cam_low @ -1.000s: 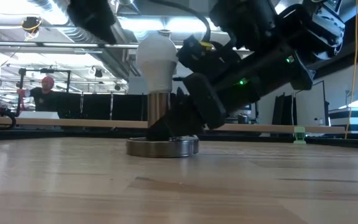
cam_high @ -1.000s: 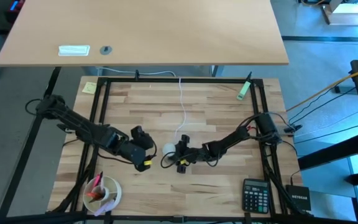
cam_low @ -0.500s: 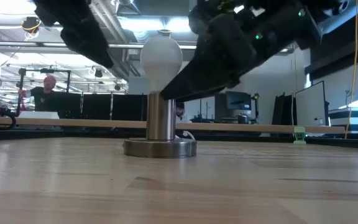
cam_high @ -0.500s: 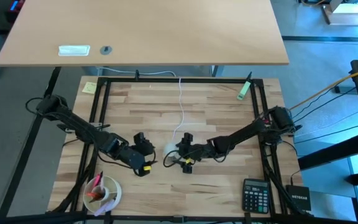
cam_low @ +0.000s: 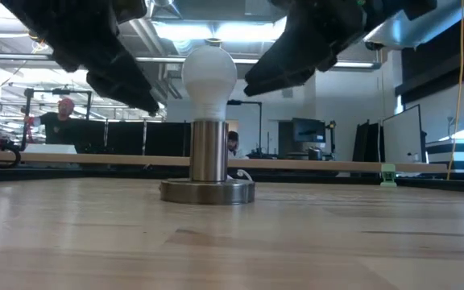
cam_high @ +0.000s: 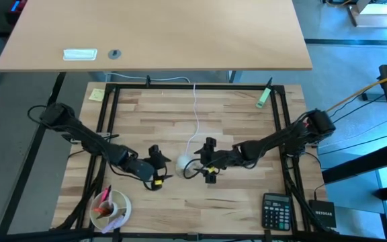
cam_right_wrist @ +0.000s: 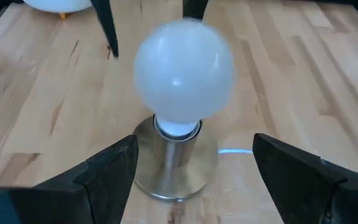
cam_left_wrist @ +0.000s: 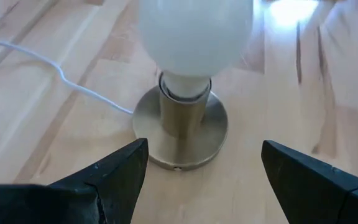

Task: Screw lightbulb
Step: Insert the white lightbulb into the silver lamp, then remove the white lightbulb from the silver lamp

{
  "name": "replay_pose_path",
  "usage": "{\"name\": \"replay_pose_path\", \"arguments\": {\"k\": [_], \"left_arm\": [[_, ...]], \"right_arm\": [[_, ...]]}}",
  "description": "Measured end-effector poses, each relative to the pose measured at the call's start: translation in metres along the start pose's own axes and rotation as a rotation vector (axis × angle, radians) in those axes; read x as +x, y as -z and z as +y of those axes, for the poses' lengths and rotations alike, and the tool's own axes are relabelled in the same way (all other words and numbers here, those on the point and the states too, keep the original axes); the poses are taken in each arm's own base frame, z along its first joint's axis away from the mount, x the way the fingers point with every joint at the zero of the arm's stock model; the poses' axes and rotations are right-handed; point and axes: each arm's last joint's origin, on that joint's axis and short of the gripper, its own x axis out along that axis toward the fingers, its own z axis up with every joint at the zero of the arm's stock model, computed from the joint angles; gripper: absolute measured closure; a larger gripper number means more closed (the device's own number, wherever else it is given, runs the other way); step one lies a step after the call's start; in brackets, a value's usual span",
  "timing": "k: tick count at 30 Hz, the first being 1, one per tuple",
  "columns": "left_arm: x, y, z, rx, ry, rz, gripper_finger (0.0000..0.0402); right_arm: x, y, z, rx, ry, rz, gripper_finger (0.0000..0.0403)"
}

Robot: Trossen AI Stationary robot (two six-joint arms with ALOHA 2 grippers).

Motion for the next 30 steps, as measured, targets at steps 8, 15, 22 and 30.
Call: {"name": "replay_pose_path", "arguments": {"k": [8, 15, 22, 30], "left_arm": [[0.032, 0.016, 0.012, 0.104, -0.047, 0.094, 0.0098], [0.042, 0.022, 0.014, 0.081, -0.021, 0.143, 0.0098], [0.050, 0.022, 0.010, 0.091, 0.003, 0.110, 0.0098], [0.064, 0.027, 0.009, 0.013, -0.001, 0.087, 0.0098]], "right_arm": [[-0.015, -0.012, -0.003, -0.031, -0.003, -0.032, 0.0084], [-0.025, -0.023, -0.005, -0.023, -0.003, -0.072, 0.0084], [-0.027, -0.033, -0.005, -0.097, 0.015, -0.109, 0.0084], [-0.044, -0.074, -0.006, -0.289, 0.027, -0.104, 0.0084]]}}
